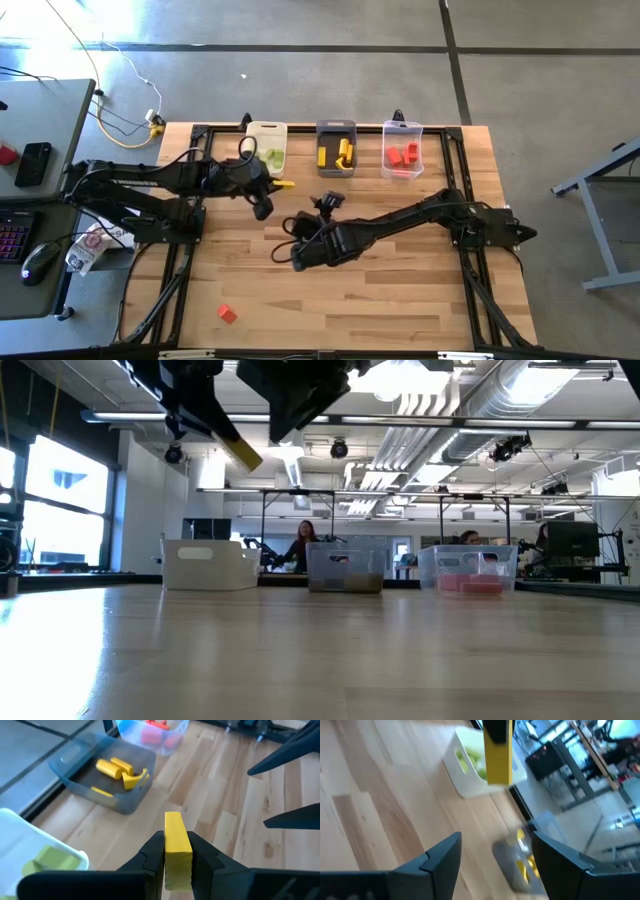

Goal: Sort & place blocks by color
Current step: Put the yellow block into the black bin

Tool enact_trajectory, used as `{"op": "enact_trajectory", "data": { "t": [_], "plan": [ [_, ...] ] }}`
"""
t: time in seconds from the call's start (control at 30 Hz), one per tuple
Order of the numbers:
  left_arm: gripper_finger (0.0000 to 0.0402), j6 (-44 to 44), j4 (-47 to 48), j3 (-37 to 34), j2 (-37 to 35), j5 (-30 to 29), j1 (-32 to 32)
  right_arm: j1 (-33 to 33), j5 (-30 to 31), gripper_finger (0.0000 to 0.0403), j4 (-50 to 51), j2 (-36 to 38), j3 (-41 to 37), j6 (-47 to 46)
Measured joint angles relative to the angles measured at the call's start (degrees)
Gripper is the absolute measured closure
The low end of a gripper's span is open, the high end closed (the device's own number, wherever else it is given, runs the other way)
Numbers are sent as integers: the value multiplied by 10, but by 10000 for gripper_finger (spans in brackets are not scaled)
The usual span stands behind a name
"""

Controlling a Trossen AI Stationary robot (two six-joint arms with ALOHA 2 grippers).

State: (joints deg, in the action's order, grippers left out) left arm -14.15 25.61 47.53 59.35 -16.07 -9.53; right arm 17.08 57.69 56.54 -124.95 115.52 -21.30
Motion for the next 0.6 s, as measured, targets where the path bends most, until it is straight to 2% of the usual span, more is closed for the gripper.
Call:
{"op": "enact_trajectory", "data": {
  "t": [0.17,0.37,0.6],
  "plan": [
    [355,35,-25,0,0,0,-20,-6,0,176,86,0,0,-80],
    [355,78,-61,0,0,8,-40,-14,-6,176,156,0,0,-129],
    [355,112,-111,0,17,53,-84,-17,-7,176,205,9,0,-184]
  ]
}}
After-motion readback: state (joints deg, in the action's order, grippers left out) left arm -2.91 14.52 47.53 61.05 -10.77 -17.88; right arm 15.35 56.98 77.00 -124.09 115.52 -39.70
